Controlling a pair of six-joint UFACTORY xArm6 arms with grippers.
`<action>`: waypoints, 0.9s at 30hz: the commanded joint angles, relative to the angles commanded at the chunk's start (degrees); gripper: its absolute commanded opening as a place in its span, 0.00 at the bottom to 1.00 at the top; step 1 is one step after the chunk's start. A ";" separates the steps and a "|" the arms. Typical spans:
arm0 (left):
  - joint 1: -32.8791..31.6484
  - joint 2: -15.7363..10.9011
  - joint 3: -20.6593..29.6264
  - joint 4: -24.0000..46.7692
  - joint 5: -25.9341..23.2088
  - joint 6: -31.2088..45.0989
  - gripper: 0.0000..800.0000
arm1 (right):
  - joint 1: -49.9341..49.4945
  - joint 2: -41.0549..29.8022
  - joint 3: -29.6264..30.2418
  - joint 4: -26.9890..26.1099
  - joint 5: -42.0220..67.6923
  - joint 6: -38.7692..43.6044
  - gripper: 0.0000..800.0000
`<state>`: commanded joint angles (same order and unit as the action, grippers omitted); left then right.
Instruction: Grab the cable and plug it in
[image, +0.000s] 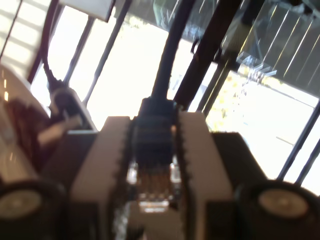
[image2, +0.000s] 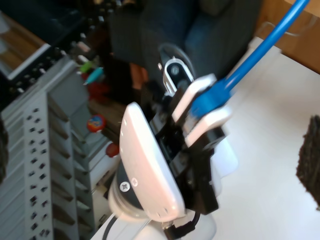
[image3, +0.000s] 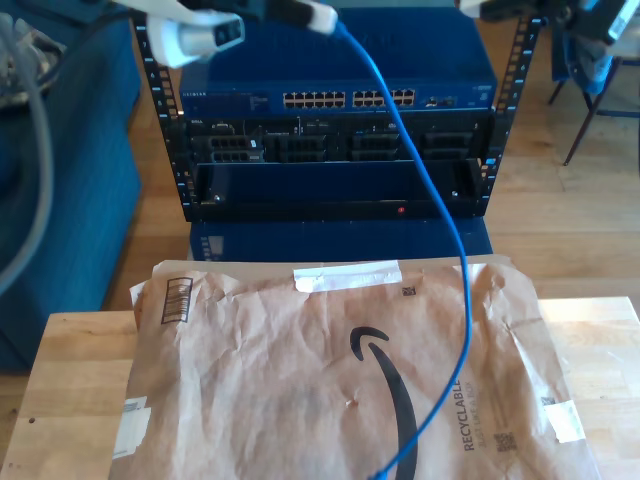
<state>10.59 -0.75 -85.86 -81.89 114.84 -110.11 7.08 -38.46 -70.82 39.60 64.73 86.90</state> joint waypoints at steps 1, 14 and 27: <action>0.26 0.26 0.00 -0.62 0.79 0.00 0.02 | 0.00 -0.35 0.35 0.00 -0.35 0.00 0.99; 3.60 3.34 0.88 -7.56 6.51 -3.69 0.02 | 12.84 -4.48 6.15 0.09 -15.03 -6.15 1.00; 4.04 3.34 4.31 -12.92 8.88 -5.89 0.03 | 22.95 -5.63 16.44 0.09 -31.91 -10.90 1.00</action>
<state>14.64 2.59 -81.55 -94.81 123.71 -116.00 30.02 -44.09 -54.38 39.69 32.81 76.00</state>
